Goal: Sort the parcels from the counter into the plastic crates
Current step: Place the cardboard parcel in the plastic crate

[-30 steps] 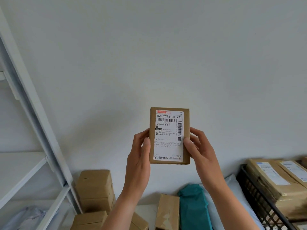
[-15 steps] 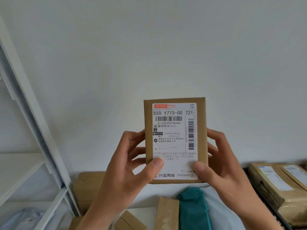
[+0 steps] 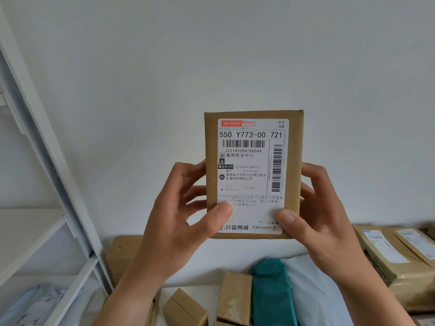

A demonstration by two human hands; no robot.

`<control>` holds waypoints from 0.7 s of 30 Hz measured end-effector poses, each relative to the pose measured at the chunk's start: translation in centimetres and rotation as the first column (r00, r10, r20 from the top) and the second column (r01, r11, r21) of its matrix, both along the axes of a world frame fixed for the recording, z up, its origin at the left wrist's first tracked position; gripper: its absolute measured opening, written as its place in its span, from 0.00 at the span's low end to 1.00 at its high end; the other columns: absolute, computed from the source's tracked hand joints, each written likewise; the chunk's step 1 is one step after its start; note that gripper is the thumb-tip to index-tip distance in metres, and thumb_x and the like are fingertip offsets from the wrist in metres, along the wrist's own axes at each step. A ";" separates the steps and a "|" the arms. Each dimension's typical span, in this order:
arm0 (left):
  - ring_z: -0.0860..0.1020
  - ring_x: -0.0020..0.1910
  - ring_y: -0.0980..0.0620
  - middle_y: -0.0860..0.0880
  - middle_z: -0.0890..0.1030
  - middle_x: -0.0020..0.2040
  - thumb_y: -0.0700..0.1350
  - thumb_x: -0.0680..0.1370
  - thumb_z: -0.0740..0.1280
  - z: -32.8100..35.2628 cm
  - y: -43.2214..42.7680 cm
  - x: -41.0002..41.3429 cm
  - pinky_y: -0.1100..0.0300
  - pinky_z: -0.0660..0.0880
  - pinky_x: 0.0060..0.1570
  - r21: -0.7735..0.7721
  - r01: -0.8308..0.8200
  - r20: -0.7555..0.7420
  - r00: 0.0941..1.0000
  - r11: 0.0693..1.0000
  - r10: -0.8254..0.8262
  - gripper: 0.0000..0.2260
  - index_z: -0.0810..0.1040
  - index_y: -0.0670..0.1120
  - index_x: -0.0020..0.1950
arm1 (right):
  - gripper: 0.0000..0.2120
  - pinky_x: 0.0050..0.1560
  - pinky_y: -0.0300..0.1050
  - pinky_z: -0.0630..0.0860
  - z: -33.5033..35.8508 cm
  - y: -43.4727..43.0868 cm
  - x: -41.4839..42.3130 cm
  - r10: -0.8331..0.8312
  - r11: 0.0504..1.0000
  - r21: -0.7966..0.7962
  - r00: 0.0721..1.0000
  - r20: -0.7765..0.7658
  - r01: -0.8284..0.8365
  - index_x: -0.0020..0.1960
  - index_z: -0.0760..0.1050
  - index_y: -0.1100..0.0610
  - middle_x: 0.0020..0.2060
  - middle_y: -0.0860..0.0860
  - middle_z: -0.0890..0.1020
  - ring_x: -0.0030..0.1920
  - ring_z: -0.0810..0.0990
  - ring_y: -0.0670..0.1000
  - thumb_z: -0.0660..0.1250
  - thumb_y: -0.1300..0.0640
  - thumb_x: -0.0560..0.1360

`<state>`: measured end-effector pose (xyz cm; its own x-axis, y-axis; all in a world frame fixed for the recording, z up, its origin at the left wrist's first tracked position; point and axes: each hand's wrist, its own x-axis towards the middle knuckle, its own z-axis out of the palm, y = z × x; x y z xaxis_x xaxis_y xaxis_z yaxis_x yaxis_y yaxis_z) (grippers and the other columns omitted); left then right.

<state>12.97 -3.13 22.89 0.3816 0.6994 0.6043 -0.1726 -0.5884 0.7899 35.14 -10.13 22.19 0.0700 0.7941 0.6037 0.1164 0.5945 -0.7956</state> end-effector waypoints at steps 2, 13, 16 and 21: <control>0.82 0.64 0.43 0.50 0.84 0.64 0.54 0.73 0.74 -0.2 0.3 0.1 0.47 0.83 0.57 0.006 0.006 0.017 1.000 1.000 -0.006 0.15 0.73 0.59 0.56 | 0.27 0.51 0.54 0.85 0.0 0.2 0.0 -0.005 1.000 0.009 1.000 0.009 0.005 0.69 0.70 0.43 0.63 0.56 0.83 0.58 0.85 0.60 0.72 0.51 0.72; 0.83 0.62 0.47 0.55 0.82 0.66 0.60 0.70 0.75 -6.7 6.8 2.1 0.52 0.84 0.53 -0.266 -0.039 -0.010 0.999 0.963 0.038 0.16 0.76 0.62 0.55 | 0.33 0.58 0.62 0.84 -5.4 7.1 1.2 -0.039 0.964 -0.264 0.999 0.023 0.043 0.75 0.67 0.42 0.64 0.52 0.84 0.60 0.85 0.58 0.75 0.45 0.73; 0.83 0.63 0.49 0.56 0.82 0.67 0.63 0.70 0.76 -8.1 7.7 2.0 0.48 0.84 0.56 -0.341 -0.056 -0.041 0.998 0.938 0.044 0.19 0.75 0.62 0.57 | 0.30 0.61 0.60 0.82 -6.8 8.4 1.2 -0.054 0.945 -0.323 0.998 0.029 0.061 0.76 0.67 0.40 0.63 0.52 0.85 0.60 0.86 0.56 0.73 0.47 0.76; 0.85 0.58 0.55 0.53 0.81 0.67 0.54 0.77 0.76 -9.2 8.1 1.5 0.52 0.84 0.57 -0.433 -0.069 -0.089 0.995 0.899 0.034 0.30 0.64 0.63 0.74 | 0.35 0.59 0.53 0.84 -8.3 8.8 -0.2 -0.125 0.920 -0.378 0.992 -0.019 0.108 0.76 0.67 0.37 0.65 0.49 0.83 0.60 0.85 0.53 0.73 0.35 0.71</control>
<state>14.47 4.94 13.71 0.3710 0.9058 0.2047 -0.0790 -0.1889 0.9788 34.93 -1.29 13.86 0.1945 0.9465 0.2574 0.1284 0.2356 -0.9633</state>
